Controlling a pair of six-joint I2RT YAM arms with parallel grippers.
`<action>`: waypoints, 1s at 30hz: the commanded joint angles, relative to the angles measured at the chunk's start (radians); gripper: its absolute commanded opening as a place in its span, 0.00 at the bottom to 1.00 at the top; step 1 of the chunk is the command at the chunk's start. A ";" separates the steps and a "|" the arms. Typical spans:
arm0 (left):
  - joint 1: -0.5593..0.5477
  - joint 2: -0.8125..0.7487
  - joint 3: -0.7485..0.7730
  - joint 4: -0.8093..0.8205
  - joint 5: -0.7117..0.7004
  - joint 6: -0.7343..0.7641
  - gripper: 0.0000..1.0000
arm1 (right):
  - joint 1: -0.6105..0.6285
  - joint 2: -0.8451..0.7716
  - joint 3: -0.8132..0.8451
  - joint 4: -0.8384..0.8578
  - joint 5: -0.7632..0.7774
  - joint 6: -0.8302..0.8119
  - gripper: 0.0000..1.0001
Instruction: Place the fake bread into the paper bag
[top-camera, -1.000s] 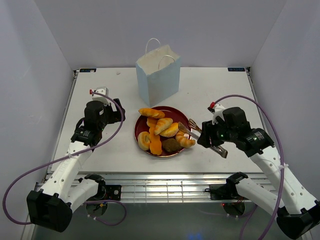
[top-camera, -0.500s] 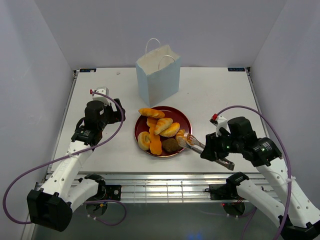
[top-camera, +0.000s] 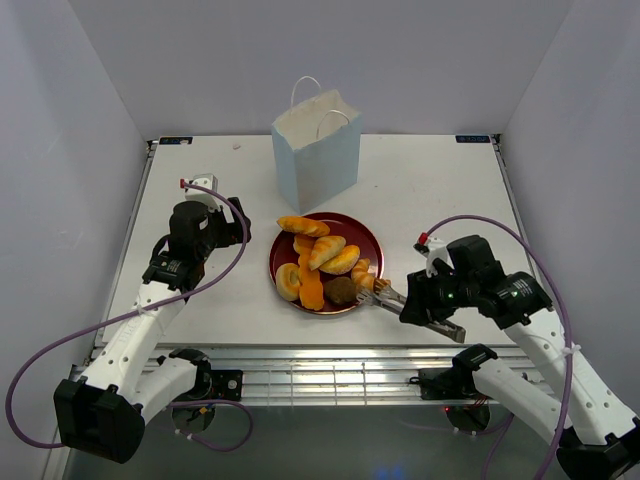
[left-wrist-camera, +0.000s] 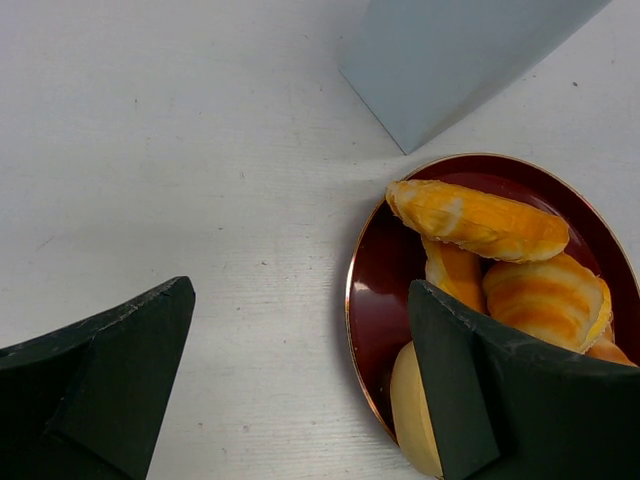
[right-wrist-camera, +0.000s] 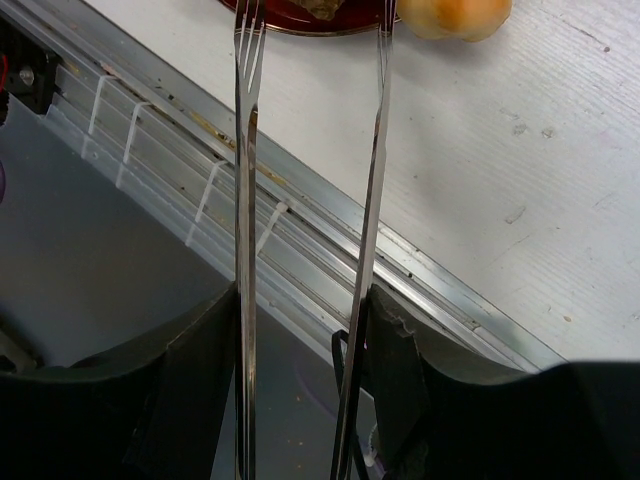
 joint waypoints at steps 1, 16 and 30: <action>-0.003 -0.007 0.016 0.014 0.016 0.008 0.98 | 0.007 0.004 -0.020 0.052 -0.029 0.001 0.57; -0.001 -0.009 0.018 0.012 0.034 0.006 0.98 | 0.032 0.010 -0.075 0.124 -0.056 0.033 0.55; -0.006 -0.017 0.016 0.009 0.023 0.006 0.98 | 0.064 0.053 -0.097 0.188 -0.046 0.051 0.45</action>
